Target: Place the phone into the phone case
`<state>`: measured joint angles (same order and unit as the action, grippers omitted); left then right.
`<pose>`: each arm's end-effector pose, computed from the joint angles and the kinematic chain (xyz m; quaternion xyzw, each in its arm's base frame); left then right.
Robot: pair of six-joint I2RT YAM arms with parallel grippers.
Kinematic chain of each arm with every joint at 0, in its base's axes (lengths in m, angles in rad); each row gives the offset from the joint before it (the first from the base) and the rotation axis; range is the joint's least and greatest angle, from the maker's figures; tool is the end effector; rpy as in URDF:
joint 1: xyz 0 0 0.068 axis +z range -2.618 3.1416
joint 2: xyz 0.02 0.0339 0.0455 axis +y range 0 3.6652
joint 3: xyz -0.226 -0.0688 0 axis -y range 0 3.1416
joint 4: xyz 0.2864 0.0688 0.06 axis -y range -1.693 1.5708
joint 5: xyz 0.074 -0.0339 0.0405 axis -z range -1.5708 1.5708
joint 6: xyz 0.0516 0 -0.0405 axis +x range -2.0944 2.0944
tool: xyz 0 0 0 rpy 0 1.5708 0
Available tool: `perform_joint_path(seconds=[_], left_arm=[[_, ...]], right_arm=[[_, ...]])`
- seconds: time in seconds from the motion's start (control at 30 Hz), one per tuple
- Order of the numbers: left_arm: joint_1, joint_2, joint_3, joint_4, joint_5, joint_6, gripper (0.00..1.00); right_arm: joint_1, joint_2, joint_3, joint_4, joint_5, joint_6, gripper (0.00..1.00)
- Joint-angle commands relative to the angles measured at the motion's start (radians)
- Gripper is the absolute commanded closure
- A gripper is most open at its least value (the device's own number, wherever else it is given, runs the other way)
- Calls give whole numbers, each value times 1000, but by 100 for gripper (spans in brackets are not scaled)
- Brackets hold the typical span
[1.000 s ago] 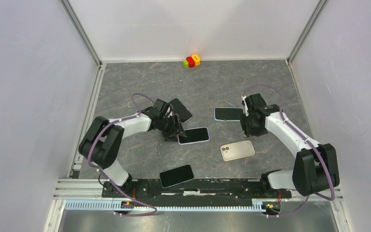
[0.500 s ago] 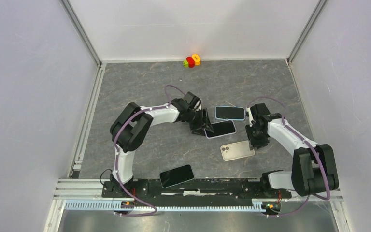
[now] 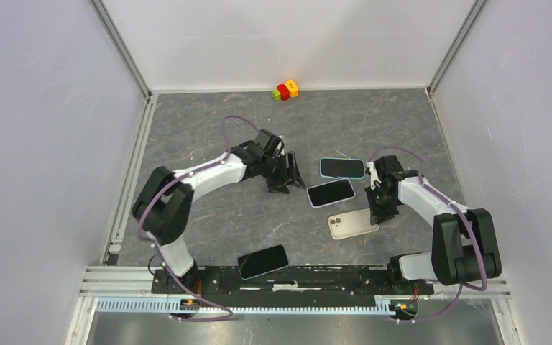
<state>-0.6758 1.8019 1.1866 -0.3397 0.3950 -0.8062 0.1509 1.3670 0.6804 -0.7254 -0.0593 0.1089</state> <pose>0.3079 -0.2723 0.1179 -0.0015 0.9363 -0.3386 0.0930 0.2503 0.0412 0.0757 -0.0233 0.9961 0.0396 0.0748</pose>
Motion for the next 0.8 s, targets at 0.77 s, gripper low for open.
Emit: perform_joint_path(seconds=[0.77], left_arm=[[64, -721, -435, -320, -310, 19, 2]], right_arm=[[121, 41, -42, 284, -474, 290, 100]])
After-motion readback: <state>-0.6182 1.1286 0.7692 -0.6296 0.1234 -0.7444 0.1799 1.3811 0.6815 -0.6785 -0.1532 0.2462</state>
